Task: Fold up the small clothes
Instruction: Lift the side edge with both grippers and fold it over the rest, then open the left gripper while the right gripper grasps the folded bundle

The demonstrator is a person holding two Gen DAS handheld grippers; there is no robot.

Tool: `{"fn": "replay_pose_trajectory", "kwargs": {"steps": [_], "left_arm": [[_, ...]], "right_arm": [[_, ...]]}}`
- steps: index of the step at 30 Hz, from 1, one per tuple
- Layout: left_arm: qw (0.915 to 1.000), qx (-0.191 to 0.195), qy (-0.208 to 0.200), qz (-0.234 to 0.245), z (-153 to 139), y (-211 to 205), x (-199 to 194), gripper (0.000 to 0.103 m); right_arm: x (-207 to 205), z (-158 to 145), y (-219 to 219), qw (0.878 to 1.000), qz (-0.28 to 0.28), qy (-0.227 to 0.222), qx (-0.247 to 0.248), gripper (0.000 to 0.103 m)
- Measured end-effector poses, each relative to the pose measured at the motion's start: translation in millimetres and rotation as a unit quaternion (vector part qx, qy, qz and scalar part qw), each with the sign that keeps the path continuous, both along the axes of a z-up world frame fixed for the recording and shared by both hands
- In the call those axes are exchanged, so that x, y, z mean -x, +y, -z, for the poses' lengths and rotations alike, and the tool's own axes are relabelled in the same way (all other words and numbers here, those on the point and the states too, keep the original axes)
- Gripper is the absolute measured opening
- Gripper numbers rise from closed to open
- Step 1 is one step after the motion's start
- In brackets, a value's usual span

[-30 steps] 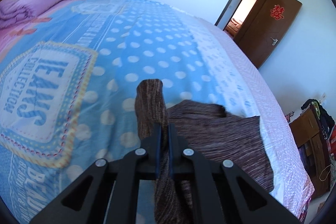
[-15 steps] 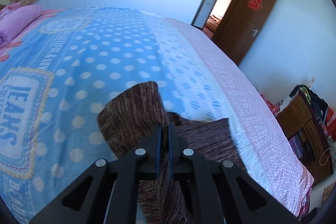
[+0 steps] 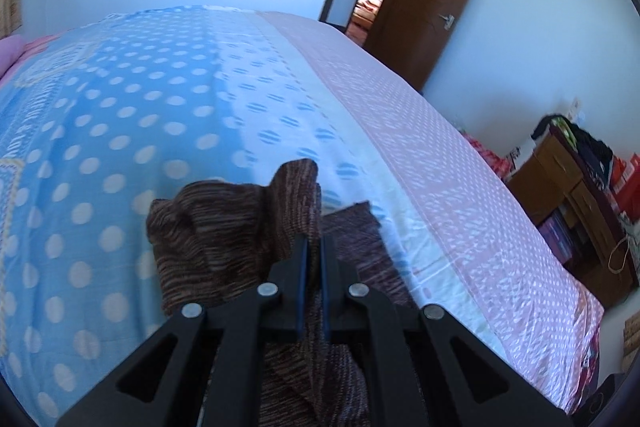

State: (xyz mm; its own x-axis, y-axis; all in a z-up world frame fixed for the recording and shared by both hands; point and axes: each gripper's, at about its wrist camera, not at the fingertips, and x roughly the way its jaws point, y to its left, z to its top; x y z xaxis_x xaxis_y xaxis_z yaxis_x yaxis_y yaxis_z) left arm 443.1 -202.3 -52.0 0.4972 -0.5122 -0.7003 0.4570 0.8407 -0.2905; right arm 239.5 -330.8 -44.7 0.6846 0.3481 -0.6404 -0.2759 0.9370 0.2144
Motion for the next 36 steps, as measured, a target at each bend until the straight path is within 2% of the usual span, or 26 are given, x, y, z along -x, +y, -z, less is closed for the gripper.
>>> {"fn": "replay_pose_trajectory", "kwargs": {"steps": [3, 7, 11, 14, 16, 18, 20, 23, 25, 27, 28, 30, 33, 34, 35, 36], "left_arm": [[0.9995, -0.024, -0.01, 0.015, 8.1, -25.2, 4.8, 0.006], [0.9989, -0.042, 0.001, 0.02, 28.4, -49.2, 5.7, 0.006], [0.999, -0.033, 0.019, 0.023, 46.4, -64.1, 6.5, 0.008], [0.9982, -0.057, 0.006, 0.017, 44.5, -66.9, 20.3, 0.017], [0.9977, -0.061, -0.02, 0.023, 37.2, -58.2, 37.8, 0.027], [0.9962, -0.069, -0.05, 0.019, 32.4, -45.5, 53.6, 0.044], [0.993, -0.082, -0.085, 0.003, 29.7, -20.2, 76.8, 0.05], [0.9881, -0.106, -0.109, -0.024, 38.8, 8.3, 98.7, 0.057], [0.9851, -0.119, -0.114, -0.049, 52.2, 25.8, 111.2, 0.06], [0.9857, -0.127, -0.096, -0.055, 68.1, 34.8, 113.4, 0.061], [0.9865, -0.128, -0.083, -0.059, 75.8, 37.4, 111.6, 0.062], [0.9879, -0.123, -0.068, -0.064, 84.4, 41.2, 110.4, 0.066], [0.9887, -0.119, -0.063, -0.066, 90.8, 42.2, 109.9, 0.071], [0.989, -0.117, -0.063, -0.065, 89.9, 43.9, 111.5, 0.071], [0.9891, -0.118, -0.063, -0.062, 90.2, 43.4, 111.2, 0.071], [0.9892, -0.118, -0.061, -0.061, 91.8, 43.3, 111.6, 0.072]], "right_arm": [[2.4, 7.8, -19.0, 1.0, 0.016, 0.015, -0.014, 0.003], [0.4, 25.2, -43.2, 0.998, 0.038, 0.043, -0.034, 0.003], [0.3, 48.0, -70.1, 0.993, 0.069, 0.067, -0.064, 0.003], [-0.4, 61.7, -88.7, 0.987, 0.081, 0.089, -0.102, 0.004], [1.1, 60.9, -99.4, 0.985, 0.091, 0.089, -0.119, 0.005], [5.2, 55.0, -110.5, 0.984, 0.112, 0.075, -0.116, 0.006], [10.4, 45.7, -121.1, 0.983, 0.149, 0.056, -0.093, 0.008], [11.3, 26.1, -121.3, 0.983, 0.165, 0.018, -0.074, 0.018], [2.0, 13.8, -112.7, 0.986, 0.151, 0.0, -0.072, 0.042], [-18.5, 4.4, -94.9, 0.99, 0.118, -0.005, -0.074, 0.056], [-31.2, 2.2, -85.5, 0.992, 0.099, -0.002, -0.075, 0.056], [-61.7, 1.0, -73.1, 0.994, 0.072, 0.013, -0.084, 0.056], [-112.9, 10.1, -70.6, 0.988, 0.075, 0.064, -0.115, 0.056], [-134.1, 18.0, -71.2, 0.985, 0.079, 0.09, -0.122, 0.05], [-142.1, 21.4, -70.6, 0.984, 0.087, 0.097, -0.123, 0.033], [-152.2, 25.4, -70.5, 0.984, 0.085, 0.107, -0.113, 0.005]]}}
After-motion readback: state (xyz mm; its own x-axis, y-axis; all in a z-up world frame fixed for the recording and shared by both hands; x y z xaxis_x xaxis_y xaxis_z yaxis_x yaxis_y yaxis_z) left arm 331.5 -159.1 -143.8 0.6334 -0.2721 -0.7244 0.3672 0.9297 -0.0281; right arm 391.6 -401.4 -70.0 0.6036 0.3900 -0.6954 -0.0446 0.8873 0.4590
